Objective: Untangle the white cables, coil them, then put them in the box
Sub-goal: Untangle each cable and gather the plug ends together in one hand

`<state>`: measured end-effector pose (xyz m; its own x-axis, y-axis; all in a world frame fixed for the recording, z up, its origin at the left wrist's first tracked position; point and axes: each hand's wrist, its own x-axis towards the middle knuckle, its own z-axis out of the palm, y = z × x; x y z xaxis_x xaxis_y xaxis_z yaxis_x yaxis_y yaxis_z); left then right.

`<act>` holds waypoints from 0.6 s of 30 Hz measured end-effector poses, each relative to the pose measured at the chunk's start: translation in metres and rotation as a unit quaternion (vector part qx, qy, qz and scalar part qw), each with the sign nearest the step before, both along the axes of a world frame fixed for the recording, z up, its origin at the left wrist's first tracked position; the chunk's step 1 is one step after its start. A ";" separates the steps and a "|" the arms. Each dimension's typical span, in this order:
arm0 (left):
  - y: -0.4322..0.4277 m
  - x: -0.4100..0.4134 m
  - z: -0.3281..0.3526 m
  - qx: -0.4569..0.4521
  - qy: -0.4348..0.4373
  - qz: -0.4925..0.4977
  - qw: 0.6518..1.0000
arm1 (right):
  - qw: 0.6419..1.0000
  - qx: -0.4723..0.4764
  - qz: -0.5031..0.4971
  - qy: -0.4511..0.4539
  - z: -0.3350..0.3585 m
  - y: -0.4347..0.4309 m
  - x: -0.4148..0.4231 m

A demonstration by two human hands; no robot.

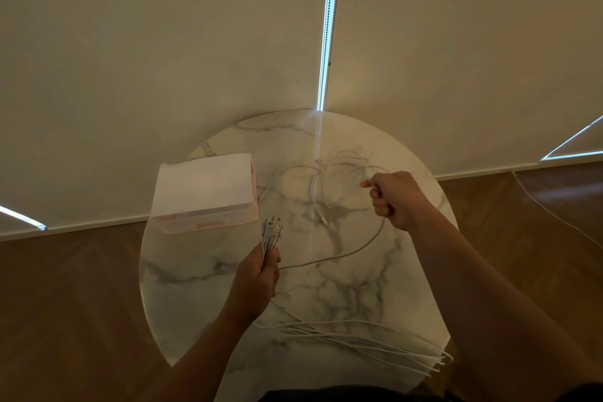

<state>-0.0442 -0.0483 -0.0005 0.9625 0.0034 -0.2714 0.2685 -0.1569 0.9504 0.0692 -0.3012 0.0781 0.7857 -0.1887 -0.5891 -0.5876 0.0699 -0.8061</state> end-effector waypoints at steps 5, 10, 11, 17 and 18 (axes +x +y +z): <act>-0.002 -0.001 0.002 -0.003 -0.007 -0.003 1.000 | 0.998 -0.044 0.008 -0.039 0.009 0.000 -0.008; -0.003 0.001 0.001 -0.003 -0.008 -0.006 1.000 | 0.997 -0.059 -0.022 -0.037 0.007 0.001 -0.009; -0.003 0.001 0.001 -0.005 -0.008 -0.006 1.000 | 0.996 -0.079 -0.019 -0.023 0.004 0.000 -0.011; -0.002 0.000 0.001 -0.005 -0.005 -0.012 1.000 | 0.988 0.040 0.009 -0.147 0.007 -0.002 -0.020; -0.003 0.000 0.001 -0.005 -0.004 -0.014 1.000 | 0.992 0.032 0.025 -0.122 0.005 -0.003 -0.021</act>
